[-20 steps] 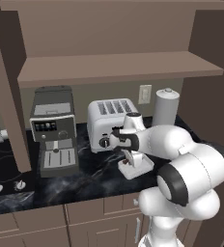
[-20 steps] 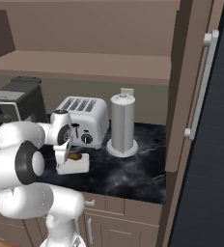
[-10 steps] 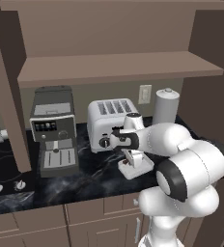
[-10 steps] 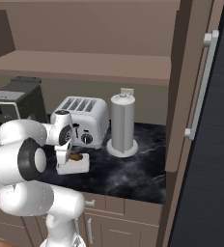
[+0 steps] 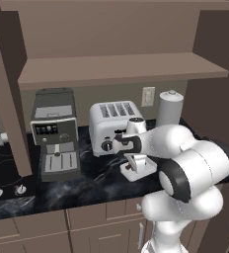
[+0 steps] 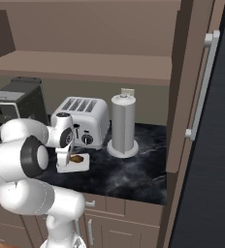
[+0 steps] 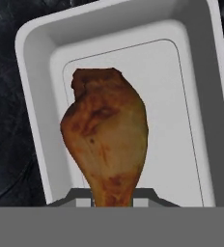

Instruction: Retrieve the tupperware from the cabinet, then place the raw meat into the tupperware to avoid contamination.

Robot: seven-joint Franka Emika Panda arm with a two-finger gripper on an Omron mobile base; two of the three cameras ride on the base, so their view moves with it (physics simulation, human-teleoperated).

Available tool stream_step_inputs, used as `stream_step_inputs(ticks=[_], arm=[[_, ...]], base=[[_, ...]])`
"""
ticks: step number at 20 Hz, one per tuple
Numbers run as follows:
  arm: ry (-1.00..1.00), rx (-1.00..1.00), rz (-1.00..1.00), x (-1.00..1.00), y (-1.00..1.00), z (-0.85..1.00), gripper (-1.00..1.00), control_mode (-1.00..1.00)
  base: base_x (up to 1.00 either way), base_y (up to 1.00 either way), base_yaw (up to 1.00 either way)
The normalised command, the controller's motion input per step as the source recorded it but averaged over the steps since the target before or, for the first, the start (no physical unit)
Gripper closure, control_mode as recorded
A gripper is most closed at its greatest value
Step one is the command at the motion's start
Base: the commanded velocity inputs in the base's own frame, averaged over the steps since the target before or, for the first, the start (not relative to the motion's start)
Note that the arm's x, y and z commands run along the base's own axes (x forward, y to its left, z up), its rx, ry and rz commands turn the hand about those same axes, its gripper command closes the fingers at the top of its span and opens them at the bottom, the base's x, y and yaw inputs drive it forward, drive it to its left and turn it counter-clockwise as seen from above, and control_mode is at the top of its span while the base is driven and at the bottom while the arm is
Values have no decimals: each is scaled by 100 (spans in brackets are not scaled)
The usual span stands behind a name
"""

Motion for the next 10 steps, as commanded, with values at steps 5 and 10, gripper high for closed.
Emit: stream_step_inputs(ticks=[5, 10], arm=[[0, 0, 0, 1, -1, -3, 100, -100], [0, 0, -1, 0, -7, 0, 100, -100]], base=[[0, 0, 0], [0, 0, 0]])
